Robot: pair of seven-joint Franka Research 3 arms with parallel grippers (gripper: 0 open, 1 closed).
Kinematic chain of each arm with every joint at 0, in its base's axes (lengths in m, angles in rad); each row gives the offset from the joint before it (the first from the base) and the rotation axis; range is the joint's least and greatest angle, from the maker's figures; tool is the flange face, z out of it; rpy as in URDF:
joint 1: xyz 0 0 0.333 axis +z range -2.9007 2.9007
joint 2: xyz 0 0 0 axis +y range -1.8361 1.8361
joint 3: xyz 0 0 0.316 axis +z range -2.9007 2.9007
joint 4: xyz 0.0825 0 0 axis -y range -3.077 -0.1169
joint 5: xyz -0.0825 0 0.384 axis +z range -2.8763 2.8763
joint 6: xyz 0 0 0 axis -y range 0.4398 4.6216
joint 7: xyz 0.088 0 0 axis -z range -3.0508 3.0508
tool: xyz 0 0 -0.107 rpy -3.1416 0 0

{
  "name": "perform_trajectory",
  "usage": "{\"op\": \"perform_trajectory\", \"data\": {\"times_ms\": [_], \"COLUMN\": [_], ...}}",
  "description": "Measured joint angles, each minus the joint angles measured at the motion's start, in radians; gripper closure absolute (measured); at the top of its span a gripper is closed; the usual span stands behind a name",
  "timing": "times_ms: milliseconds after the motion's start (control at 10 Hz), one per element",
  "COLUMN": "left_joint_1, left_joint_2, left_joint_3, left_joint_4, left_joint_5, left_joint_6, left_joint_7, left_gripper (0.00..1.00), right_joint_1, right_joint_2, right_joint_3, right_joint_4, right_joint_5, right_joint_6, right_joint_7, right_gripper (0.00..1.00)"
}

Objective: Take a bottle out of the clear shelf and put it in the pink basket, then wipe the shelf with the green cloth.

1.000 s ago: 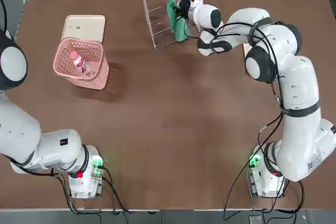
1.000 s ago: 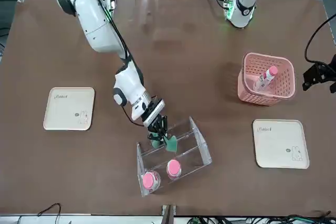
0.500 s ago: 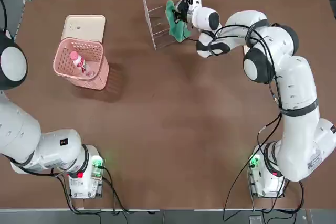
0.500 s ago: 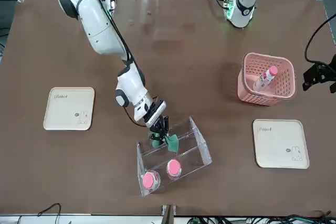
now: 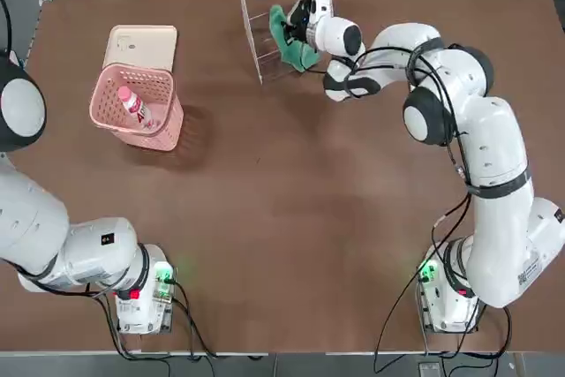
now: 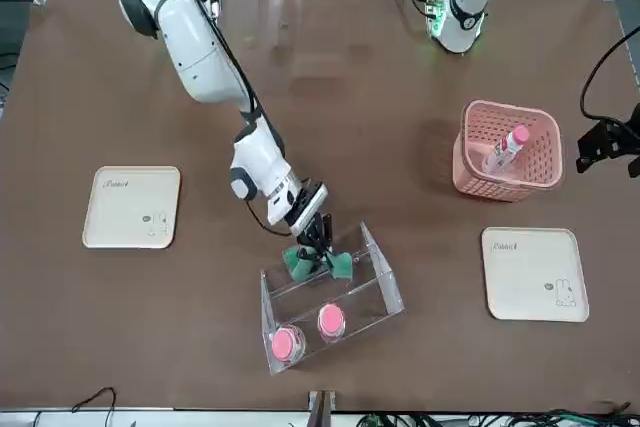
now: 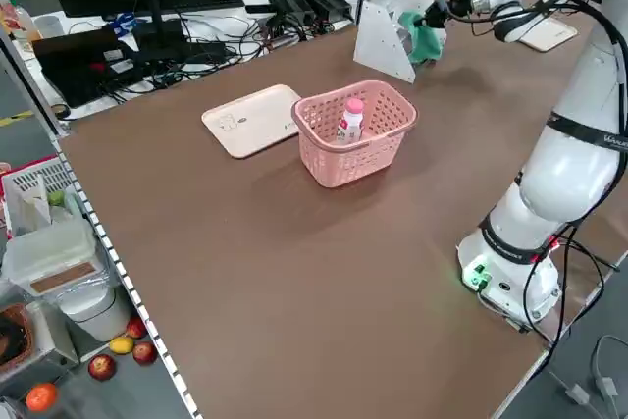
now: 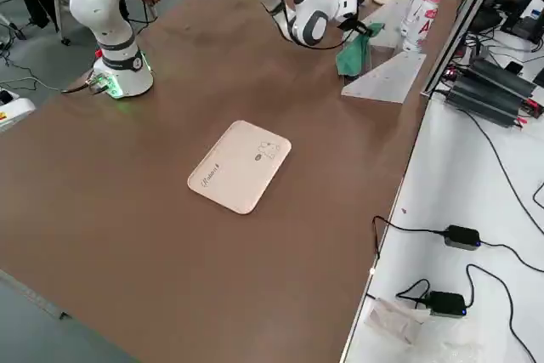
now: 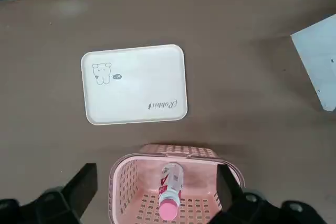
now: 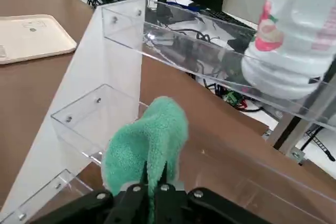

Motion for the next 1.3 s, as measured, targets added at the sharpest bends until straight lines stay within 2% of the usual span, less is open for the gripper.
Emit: {"op": "perform_trajectory", "data": {"times_ms": [600,800,1000,1300], "left_joint_1": [0.0,0.0,0.0,0.0], "left_joint_2": [0.0,0.0,0.0,0.0], "left_joint_3": [0.0,0.0,0.0,0.0], "left_joint_4": [0.0,0.0,0.0,0.0], "left_joint_5": [0.0,0.0,0.0,0.0], "left_joint_6": [0.0,0.0,0.0,0.0], "left_joint_7": [0.0,0.0,0.0,0.0], "left_gripper": [0.0,0.0,0.0,0.0], "right_joint_1": [0.085,0.09,0.071,-0.005], "right_joint_2": [0.021,0.027,0.028,0.024], "right_joint_3": [-0.003,-0.021,-0.048,-0.051], "right_joint_4": [0.037,0.041,0.041,0.039], "right_joint_5": [0.1,0.108,0.094,0.017], "right_joint_6": [0.0,0.0,0.0,0.006], "right_joint_7": [0.0,0.0,0.0,0.001], "right_gripper": [0.97,0.97,0.97,0.97]}}
